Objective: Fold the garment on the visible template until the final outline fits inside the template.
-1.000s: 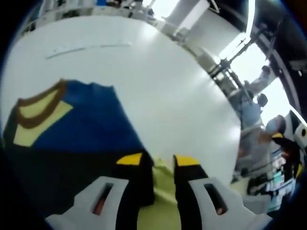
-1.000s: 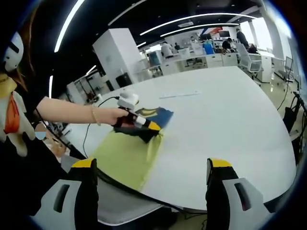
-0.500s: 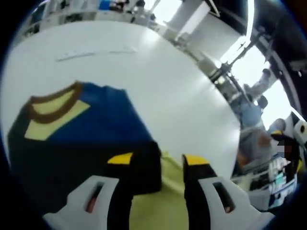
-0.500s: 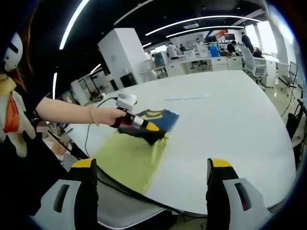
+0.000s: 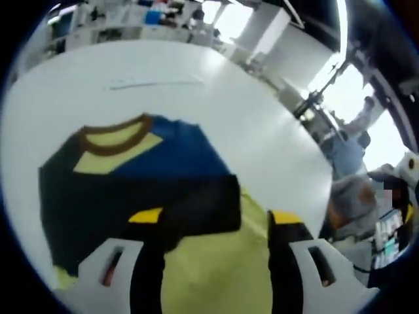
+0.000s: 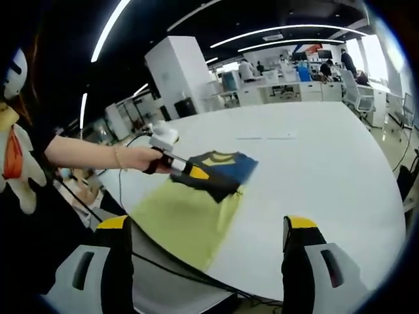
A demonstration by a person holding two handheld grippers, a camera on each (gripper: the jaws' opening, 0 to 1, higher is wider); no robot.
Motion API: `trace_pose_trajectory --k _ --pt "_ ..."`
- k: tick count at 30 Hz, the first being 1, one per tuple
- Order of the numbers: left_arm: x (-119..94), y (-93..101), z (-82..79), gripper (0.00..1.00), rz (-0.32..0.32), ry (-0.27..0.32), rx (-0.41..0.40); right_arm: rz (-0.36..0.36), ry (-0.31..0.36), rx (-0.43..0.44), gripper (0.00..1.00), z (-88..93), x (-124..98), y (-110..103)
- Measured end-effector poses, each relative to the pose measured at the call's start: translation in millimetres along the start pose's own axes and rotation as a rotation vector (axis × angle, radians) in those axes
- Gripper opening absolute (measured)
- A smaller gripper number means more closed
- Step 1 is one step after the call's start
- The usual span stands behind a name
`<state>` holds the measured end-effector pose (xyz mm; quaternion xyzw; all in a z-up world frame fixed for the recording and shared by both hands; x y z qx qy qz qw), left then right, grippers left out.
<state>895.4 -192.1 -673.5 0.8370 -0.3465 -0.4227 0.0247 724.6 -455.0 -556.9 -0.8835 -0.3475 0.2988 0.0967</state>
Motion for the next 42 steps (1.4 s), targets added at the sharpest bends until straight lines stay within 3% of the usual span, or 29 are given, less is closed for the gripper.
trace_pose_trajectory --k 12,17,22,42 --pt "-79.4 -22.0 25.6 0.86 -0.043 0.094 -0.037 -0.050 -0.012 -0.031 0.96 -7.0 24.2 -16.0" --pt "-113.8 -31.6 38.0 0.92 -0.066 0.147 -0.072 -0.063 -0.022 -0.041 0.96 -7.8 30.3 -20.2" --pt "-140.7 -34.8 50.6 0.99 -0.092 0.150 -0.050 -0.071 -0.033 -0.050 0.95 -7.1 34.0 -24.6" --pt "-237.0 -20.8 78.7 1.00 -0.126 0.214 -0.032 -0.067 -0.046 -0.064 0.95 -3.3 28.6 -31.8"
Point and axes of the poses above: the point that each gripper's makers call its tool centre point, and the gripper's own axes: x roughly forward along the fingers, y roughly to its right, z roughly out of its underside, the point moved 5 cm from there along -x, roughly backward along the fingers, and after that the axes turned 6 degrees about x, right-handed, at the moved point
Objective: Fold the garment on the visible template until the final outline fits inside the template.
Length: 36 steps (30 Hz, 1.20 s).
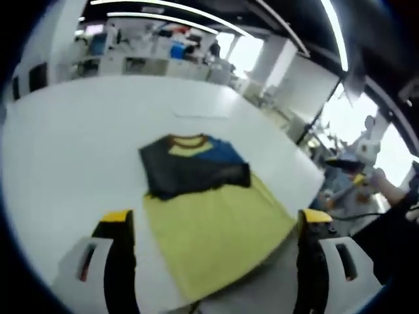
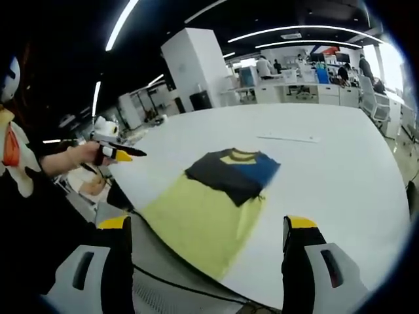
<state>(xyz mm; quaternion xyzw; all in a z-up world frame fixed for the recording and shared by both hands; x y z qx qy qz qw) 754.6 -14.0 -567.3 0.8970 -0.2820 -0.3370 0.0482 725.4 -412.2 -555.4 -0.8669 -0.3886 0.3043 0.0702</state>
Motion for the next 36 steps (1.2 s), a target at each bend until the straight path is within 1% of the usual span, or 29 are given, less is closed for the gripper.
trace_pose_trajectory --k 3,7,11,17,18,21,26,36 --pt "-16.7 3.2 2.3 1.00 -0.011 0.008 -0.004 0.005 -0.002 0.002 0.95 1.7 -1.8 -0.3" --pt "-32.3 2.8 9.1 1.00 -0.026 0.021 -0.033 0.011 -0.006 0.006 0.95 4.2 -4.0 -0.5" --pt "-43.6 2.8 17.0 1.00 -0.040 0.027 -0.049 0.014 -0.011 0.011 0.95 6.1 -5.8 -0.7" --pt "-55.8 3.7 31.8 1.00 -0.047 0.009 -0.066 0.019 -0.021 0.011 0.95 6.7 -8.9 0.1" --pt "-59.4 2.5 36.6 1.00 -0.054 0.000 -0.072 0.020 -0.022 0.011 0.95 6.5 -9.4 0.3" --pt "-66.2 -0.8 42.2 1.00 -0.067 0.001 -0.093 0.024 -0.020 0.014 0.95 6.0 -11.1 1.5" --pt "-69.6 -5.3 46.1 1.00 -0.091 -0.001 -0.106 0.023 -0.030 0.015 0.95 7.9 -11.2 3.0" --pt "-63.6 -5.4 43.9 1.00 -0.079 -0.009 -0.099 0.016 -0.038 0.014 0.95 9.0 -6.4 2.8"
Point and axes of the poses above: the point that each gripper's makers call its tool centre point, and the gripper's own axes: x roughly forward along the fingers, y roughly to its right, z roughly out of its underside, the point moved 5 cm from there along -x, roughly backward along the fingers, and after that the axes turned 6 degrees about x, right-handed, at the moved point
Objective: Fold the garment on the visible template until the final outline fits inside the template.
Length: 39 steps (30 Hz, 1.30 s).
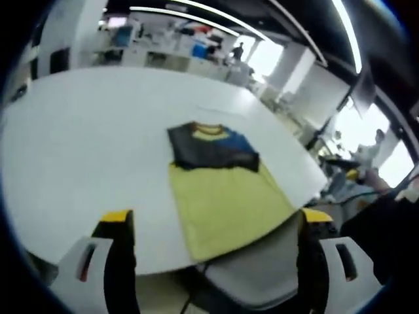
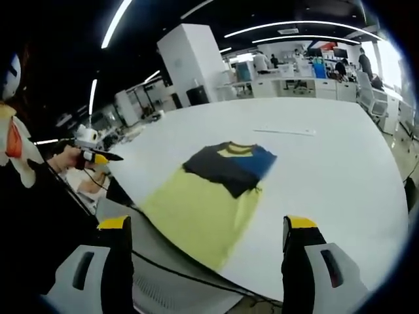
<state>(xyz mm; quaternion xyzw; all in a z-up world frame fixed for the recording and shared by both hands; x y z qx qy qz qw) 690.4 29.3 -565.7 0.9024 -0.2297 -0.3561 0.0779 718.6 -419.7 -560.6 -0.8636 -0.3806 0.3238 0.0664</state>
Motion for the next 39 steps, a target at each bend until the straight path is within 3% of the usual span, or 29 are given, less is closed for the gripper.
trace_pose_trajectory --k 13,24,29,39 --pt "14.8 -1.3 18.4 0.99 0.020 -0.063 -0.010 -0.009 -0.035 0.011 0.90 8.5 7.9 0.7" --pt "25.8 -7.9 47.4 0.89 0.026 -0.138 -0.025 -0.020 -0.076 0.008 0.84 17.6 23.2 2.2" --pt "35.4 -12.2 67.3 0.82 0.009 -0.202 0.003 -0.026 -0.105 0.024 0.79 26.7 33.7 5.6" --pt "52.5 -13.8 88.6 0.70 0.022 -0.247 -0.024 -0.025 -0.176 0.047 0.69 48.8 48.1 10.7"
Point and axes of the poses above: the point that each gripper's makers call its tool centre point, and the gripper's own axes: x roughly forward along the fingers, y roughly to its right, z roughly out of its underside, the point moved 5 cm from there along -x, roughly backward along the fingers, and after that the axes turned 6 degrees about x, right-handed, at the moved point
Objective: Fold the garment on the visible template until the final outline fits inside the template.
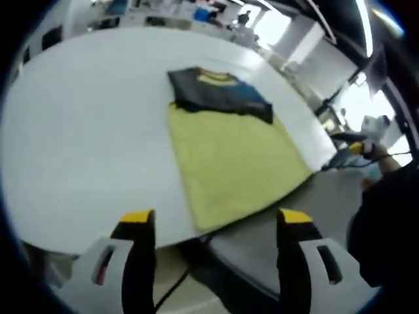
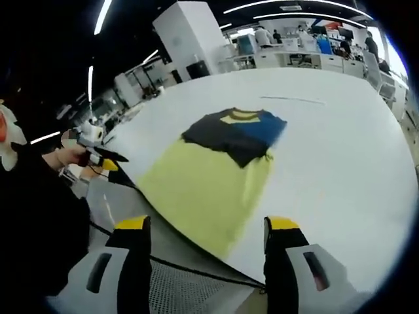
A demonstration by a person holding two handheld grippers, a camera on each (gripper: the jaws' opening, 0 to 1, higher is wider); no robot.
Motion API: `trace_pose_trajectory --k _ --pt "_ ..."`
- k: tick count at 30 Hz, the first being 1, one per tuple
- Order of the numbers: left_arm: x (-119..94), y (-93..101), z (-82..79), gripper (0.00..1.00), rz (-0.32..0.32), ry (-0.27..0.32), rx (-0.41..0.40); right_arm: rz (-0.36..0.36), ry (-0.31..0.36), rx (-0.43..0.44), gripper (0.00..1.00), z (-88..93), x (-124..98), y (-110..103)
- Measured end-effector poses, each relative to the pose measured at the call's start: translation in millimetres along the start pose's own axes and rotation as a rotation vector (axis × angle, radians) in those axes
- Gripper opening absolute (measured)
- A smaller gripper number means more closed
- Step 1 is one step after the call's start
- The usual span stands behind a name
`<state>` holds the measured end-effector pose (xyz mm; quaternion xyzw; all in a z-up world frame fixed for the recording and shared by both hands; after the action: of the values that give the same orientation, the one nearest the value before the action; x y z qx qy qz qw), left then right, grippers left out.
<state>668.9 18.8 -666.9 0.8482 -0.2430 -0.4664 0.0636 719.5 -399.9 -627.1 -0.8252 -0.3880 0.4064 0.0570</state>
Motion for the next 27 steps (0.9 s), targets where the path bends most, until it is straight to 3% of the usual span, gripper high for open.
trace_pose_trajectory --k 5,18,23,27 --pt "9.6 0.0 6.6 0.64 0.008 -0.018 -0.008 0.003 -0.015 0.018 0.64 8.1 8.6 4.3" --pt "28.8 3.7 18.3 0.49 0.032 -0.050 -0.025 0.001 -0.138 0.046 0.54 45.8 34.9 13.1" --pt "35.9 1.2 23.0 0.46 0.034 -0.061 -0.036 0.000 -0.156 0.068 0.49 51.7 42.8 16.8" --pt "42.0 -1.1 26.4 0.43 0.029 -0.073 -0.039 0.005 -0.214 0.060 0.45 57.0 50.6 20.0"
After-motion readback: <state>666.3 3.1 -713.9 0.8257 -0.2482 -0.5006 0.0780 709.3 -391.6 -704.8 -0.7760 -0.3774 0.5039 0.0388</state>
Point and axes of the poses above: the point that each gripper's makers call its tool centre point, and the gripper's own axes: x roughly forward along the fingers, y roughly to its right, z roughly out of its underside, the point moved 5 cm from there along -x, roughly backward along the fingers, and after that the axes turned 6 degrees about x, right-handed, at the moved point
